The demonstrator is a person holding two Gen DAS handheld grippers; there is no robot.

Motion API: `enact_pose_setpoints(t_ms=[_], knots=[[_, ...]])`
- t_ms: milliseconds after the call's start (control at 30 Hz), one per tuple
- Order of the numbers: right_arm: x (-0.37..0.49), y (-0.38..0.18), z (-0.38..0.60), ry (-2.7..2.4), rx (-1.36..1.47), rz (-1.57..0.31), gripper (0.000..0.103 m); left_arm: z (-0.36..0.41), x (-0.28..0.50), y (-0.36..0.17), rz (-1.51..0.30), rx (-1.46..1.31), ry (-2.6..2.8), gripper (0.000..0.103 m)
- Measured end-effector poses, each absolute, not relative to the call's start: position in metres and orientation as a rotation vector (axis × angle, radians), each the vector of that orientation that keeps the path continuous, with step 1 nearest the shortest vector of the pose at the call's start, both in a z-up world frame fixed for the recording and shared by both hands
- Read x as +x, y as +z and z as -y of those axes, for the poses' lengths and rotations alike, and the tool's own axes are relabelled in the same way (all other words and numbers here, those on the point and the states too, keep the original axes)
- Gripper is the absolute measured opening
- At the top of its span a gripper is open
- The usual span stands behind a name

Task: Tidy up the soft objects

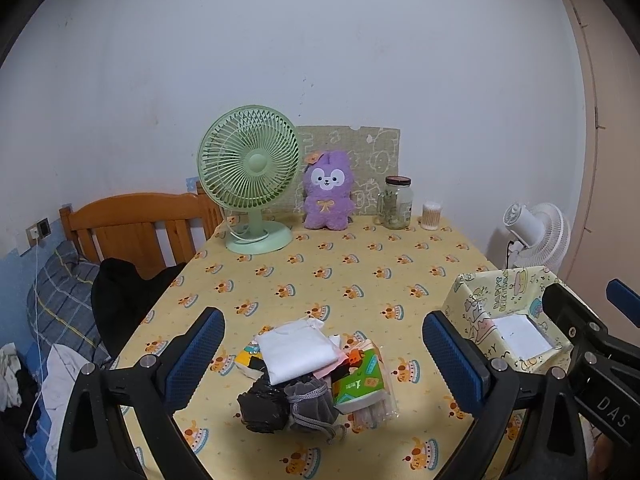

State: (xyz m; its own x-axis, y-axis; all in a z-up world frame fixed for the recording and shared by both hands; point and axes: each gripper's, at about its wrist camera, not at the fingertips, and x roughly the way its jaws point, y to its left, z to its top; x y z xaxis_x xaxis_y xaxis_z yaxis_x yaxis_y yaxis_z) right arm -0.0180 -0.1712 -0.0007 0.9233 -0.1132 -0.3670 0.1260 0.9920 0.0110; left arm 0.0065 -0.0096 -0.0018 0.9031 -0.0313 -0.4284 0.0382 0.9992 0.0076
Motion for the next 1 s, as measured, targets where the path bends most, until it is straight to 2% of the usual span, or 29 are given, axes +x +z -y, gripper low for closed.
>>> enact_pose_setpoints(t_ms=[1000], knots=[[-0.024, 0.0062, 0.1718, -0.136, 0.045, -0.371, 0.097, 0.0073, -0.0013, 0.0031, -0.416, -0.003, -0.04, 0.1]])
